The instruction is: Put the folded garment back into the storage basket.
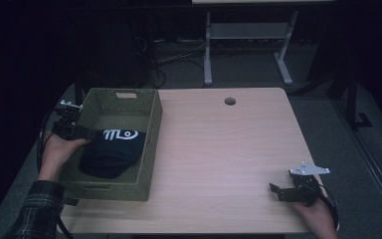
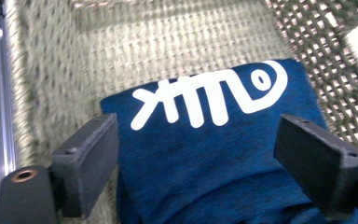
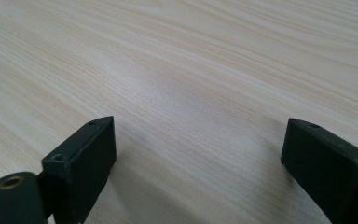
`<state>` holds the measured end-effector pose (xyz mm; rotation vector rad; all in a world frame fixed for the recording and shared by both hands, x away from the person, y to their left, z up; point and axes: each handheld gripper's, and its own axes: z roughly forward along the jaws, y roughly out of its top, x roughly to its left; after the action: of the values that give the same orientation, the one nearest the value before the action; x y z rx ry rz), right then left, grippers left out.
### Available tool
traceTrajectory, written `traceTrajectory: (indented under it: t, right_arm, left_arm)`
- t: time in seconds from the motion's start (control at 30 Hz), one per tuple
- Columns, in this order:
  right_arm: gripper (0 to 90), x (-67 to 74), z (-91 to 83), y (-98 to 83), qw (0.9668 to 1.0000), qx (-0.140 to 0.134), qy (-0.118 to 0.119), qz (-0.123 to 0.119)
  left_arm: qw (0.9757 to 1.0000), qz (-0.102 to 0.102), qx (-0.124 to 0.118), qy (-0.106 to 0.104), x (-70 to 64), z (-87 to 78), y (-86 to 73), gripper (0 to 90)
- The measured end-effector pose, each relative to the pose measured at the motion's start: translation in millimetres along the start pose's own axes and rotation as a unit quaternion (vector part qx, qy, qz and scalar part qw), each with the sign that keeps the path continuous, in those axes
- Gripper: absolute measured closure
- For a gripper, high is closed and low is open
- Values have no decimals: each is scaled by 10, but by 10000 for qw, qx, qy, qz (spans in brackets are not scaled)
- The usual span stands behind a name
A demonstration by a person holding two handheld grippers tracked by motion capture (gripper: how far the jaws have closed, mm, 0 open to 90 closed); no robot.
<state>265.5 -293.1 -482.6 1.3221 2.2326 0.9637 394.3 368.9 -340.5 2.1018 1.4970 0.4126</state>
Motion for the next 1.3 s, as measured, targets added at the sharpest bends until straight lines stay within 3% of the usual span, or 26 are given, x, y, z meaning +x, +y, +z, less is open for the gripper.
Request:
traceTrajectory:
  t: [0.27,0.6,0.83,0.9,1.13,1.3]
  right_arm:
    - [98,0,0,0,10000,1,0,0]
    - [98,0,0,0,10000,1,0,3]
    - [98,0,0,0,10000,1,0,5]
    - [98,0,0,0,10000,0,0,4]
    - [98,0,0,1,10000,1,0,5]
    - [98,2,0,1,10000,-6,7,16]
  left_arm:
    - [9993,307,-149,-150,-265,-43,84,130]
    - [9956,606,-475,-529,-696,-84,186,130]
    - [9918,872,-544,-756,-1003,-81,242,131]
    - [9898,996,-546,-864,-1130,-79,263,132]
    - [9856,1190,-566,-1055,-1369,-56,286,132]
    - [9810,1400,-602,-1204,-1601,-17,286,132]
